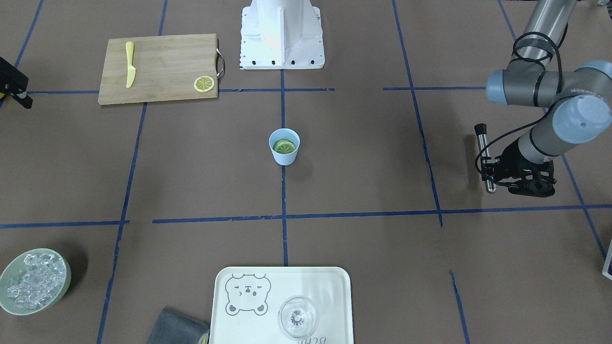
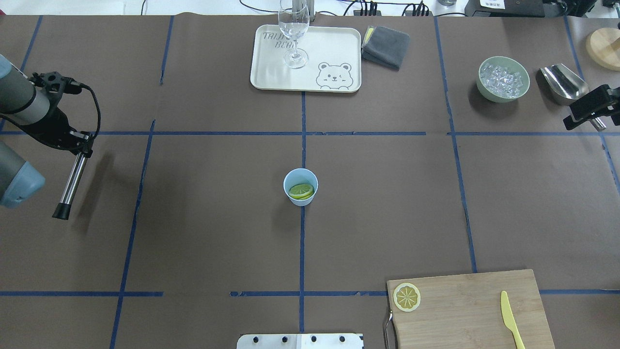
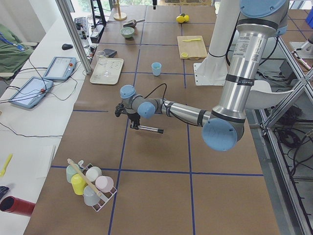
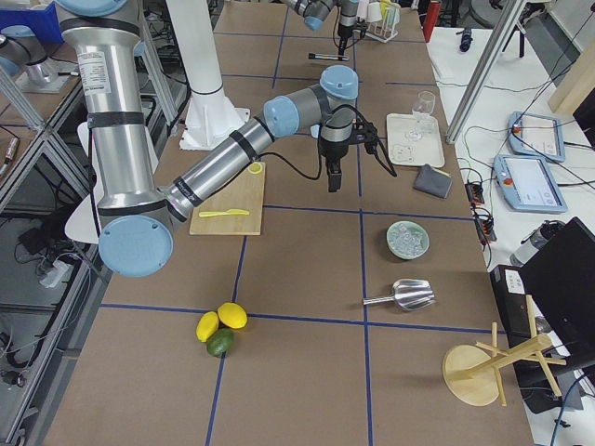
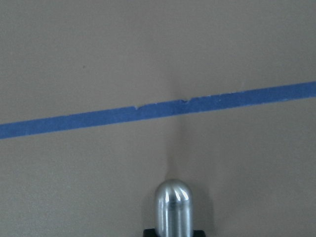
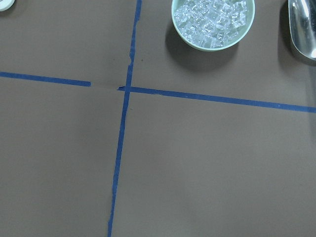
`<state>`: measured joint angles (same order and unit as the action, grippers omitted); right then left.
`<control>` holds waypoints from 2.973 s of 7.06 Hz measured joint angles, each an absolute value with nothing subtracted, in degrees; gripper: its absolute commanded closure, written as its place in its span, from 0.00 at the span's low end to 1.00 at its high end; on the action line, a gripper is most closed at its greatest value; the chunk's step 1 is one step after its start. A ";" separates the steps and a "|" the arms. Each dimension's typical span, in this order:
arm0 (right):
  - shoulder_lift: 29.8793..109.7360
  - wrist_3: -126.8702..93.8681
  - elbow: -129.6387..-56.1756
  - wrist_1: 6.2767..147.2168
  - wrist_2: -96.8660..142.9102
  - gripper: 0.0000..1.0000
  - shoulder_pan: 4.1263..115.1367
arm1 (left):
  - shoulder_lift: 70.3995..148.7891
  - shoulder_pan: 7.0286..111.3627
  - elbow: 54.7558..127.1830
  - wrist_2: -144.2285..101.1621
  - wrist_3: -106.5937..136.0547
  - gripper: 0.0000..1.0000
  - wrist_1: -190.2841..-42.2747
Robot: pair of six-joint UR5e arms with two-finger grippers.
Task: Squeeze lemon into cup
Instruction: 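Lift the muddler with the left gripper and carry it over the cup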
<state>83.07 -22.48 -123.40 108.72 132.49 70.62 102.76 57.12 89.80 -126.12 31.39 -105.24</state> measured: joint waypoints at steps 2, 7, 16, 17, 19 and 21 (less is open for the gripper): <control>83.94 -22.26 -123.13 108.76 132.46 0.00 71.23 | 103.19 58.24 102.66 -117.77 31.46 1.00 -101.42; 87.32 -20.86 -121.07 108.72 132.28 0.00 72.95 | 114.51 44.52 114.54 -94.52 37.10 1.00 -101.04; 90.61 -7.51 -108.88 104.60 132.27 0.00 84.78 | 119.62 28.63 113.81 -64.13 45.14 1.00 -133.03; 91.31 -6.95 -108.07 103.58 133.09 0.00 86.15 | 119.48 26.19 112.86 -60.96 44.96 1.00 -138.38; 91.18 -3.45 -105.01 102.99 135.64 0.00 89.67 | 119.23 21.96 110.43 -54.54 44.39 1.00 -144.16; 91.21 -0.03 -103.45 102.93 137.07 0.00 91.04 | 119.31 19.05 105.25 -49.58 43.96 1.00 -147.67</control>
<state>91.21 -0.03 -103.45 102.93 137.07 91.04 119.31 19.05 105.25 -49.58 43.96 -147.67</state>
